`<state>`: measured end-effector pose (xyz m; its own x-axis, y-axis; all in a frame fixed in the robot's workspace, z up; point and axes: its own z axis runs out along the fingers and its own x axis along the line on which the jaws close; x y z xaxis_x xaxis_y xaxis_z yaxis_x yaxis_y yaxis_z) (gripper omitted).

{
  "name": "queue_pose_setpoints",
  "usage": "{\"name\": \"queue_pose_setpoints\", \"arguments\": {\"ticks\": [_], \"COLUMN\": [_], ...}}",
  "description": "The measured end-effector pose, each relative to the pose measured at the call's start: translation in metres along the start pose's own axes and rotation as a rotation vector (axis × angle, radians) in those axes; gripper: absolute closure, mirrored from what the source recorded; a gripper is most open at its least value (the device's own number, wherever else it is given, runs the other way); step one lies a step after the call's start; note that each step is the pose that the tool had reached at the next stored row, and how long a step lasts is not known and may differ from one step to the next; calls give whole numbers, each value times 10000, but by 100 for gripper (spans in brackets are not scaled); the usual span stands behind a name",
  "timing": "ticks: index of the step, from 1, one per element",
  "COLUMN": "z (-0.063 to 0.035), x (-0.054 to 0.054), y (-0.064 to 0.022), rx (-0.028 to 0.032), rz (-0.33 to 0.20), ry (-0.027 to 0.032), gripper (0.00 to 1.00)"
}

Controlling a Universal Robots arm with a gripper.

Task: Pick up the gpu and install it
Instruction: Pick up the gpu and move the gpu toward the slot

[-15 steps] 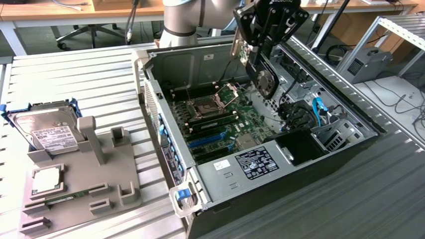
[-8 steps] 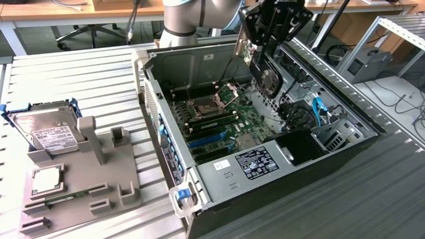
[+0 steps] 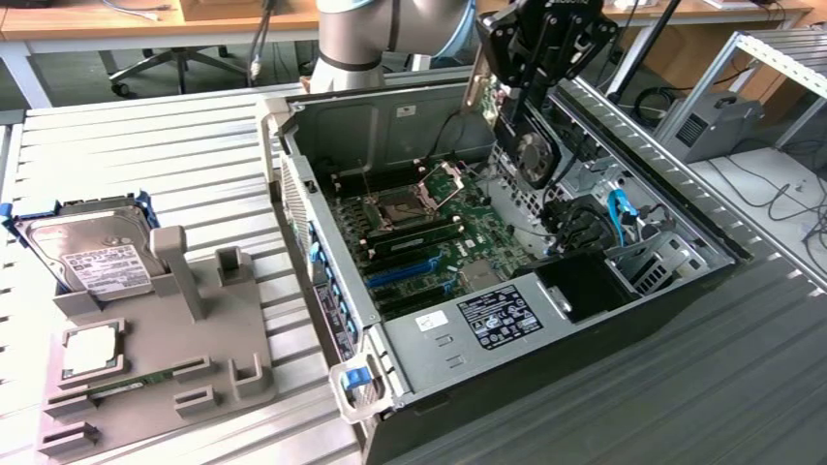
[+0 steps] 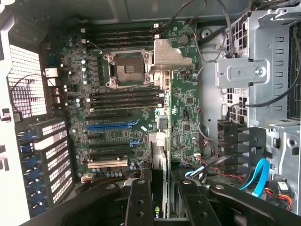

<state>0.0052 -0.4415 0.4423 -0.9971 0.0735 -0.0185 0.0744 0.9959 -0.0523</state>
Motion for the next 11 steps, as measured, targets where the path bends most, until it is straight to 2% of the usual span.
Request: {"name": "queue_pose_setpoints", "arguments": {"ticks": [11], "z": [3], "x": [-153], "y": [14], "rx": [2], "rz": [0], "ry": [0], "gripper": [74]}}
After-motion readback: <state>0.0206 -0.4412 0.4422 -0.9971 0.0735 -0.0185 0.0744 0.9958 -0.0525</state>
